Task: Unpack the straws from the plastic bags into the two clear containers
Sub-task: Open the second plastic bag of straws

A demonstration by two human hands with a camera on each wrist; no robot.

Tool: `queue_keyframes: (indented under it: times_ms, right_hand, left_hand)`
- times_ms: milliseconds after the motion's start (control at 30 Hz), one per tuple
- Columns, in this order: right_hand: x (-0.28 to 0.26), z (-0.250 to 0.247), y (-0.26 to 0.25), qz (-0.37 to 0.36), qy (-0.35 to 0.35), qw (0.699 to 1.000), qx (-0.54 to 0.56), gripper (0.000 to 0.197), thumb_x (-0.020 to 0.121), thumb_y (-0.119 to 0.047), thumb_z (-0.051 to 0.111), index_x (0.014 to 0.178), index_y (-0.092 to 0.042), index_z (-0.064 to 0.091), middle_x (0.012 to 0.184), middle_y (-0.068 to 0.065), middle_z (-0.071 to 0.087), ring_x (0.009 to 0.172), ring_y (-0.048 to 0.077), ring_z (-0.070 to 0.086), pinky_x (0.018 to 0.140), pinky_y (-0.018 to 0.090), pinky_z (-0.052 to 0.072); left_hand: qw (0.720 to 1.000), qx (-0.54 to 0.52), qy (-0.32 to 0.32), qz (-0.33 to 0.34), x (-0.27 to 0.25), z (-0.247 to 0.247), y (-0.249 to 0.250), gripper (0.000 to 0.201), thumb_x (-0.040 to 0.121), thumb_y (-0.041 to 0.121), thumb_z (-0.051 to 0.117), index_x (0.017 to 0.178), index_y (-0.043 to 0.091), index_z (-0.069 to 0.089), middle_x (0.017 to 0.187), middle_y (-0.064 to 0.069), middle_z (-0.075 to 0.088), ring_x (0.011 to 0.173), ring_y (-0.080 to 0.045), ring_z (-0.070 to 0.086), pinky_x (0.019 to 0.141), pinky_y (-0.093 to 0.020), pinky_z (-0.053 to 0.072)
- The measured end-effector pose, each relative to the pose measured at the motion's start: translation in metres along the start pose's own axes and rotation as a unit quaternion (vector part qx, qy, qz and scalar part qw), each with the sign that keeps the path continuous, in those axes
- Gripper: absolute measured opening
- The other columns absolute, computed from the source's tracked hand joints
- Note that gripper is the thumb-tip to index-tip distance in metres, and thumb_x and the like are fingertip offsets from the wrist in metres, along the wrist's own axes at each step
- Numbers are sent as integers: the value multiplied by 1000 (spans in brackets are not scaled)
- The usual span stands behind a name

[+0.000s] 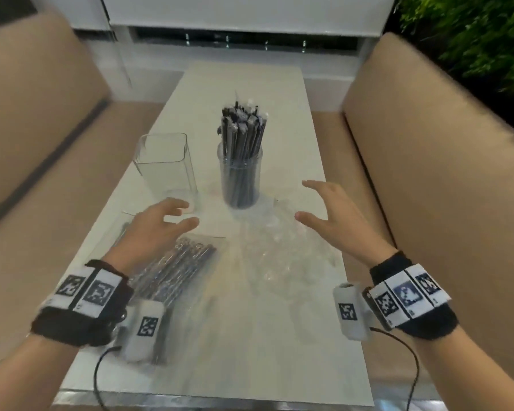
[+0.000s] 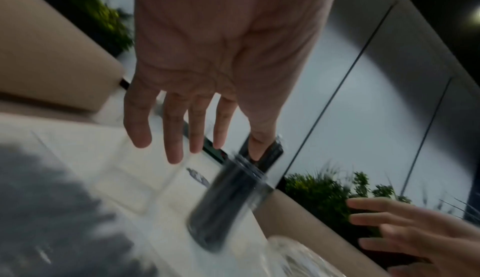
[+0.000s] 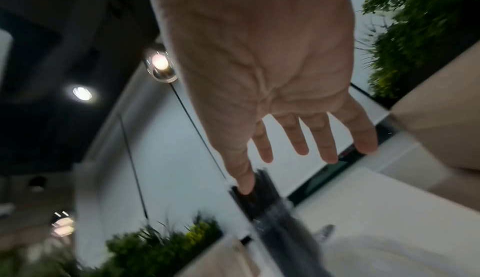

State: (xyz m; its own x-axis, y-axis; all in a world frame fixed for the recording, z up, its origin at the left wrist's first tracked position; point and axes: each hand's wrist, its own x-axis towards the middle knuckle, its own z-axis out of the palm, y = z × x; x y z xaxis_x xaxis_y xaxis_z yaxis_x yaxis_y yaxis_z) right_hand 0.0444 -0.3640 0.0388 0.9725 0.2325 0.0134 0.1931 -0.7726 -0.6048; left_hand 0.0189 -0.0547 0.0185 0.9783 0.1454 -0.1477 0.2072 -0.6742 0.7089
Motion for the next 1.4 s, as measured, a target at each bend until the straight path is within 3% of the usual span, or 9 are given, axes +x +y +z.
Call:
queue_keyframes:
  times_ms: [100,300,533,667,867,967,1100,1300,1400]
  right_hand:
    - [-4,0,-53,-71,26,997,30,38,94,-29,60,131,-26,54,134,-3,51,117,12,54,85,11,38]
    - [8,81,-135,-106,-62,991,62,34,93,-32,60,126,-26,58,124,-6,53,110,9,52,88,21,40]
    - [70,232,-144,154,-137,978,-39,78,87,-44,60,150,-23,19,147,19,31,134,42,34,108,56,33]
    - [68,257,-141,186,-112,973,-75,83,83,-57,60,148,-20,25,144,17,41,133,37,36,106,53,34]
    - [53,228,-156,158,-100,982,-14,58,80,-56,67,119,-12,62,117,9,66,109,26,60,80,29,40]
    - [39,192,-172,109,-104,986,68,48,80,-53,69,118,-24,65,108,5,68,96,20,65,85,35,50]
    - [24,143,-204,-12,-74,988,134,58,84,-47,67,137,-36,46,121,0,53,97,12,59,72,15,46]
    - [14,121,-252,-123,43,947,294,29,89,-18,66,116,-28,62,78,4,64,72,30,66,73,48,54]
    - [11,126,-264,-139,71,929,337,27,87,-7,62,108,-24,66,77,28,63,69,49,61,67,57,51]
  left_hand:
    - [1000,22,7,-4,-4,-52,-33,27,90,35,65,115,27,60,114,-1,63,84,-19,66,61,-21,51]
    - [998,51,-5,-46,22,-104,-120,40,89,29,67,124,11,59,122,-16,61,108,-32,60,94,-42,48]
    - [979,64,-160,-113,37,-84,-179,91,84,48,68,150,7,22,152,-20,36,134,-34,44,107,-42,39]
    - [984,47,-137,-103,46,-61,-193,75,82,42,73,137,1,40,132,-17,57,116,-31,58,98,-38,48]
    - [995,-27,-73,-67,59,-71,-195,23,82,21,72,74,13,52,73,-4,55,78,-26,55,76,-38,46]
    - [995,-92,-22,-14,54,-97,-168,8,85,10,60,85,4,54,79,-6,56,77,-21,52,69,-30,45]
    - [984,-157,-21,77,33,-150,-113,19,83,2,53,102,1,60,90,-7,63,78,-18,57,66,-19,46]
    - [977,-68,-45,196,-4,-175,-56,26,70,16,49,93,13,61,91,-12,70,88,-24,65,82,-45,50]
    - [977,-57,0,206,-11,-164,-50,12,85,6,52,89,13,60,89,8,61,81,8,57,78,-26,45]
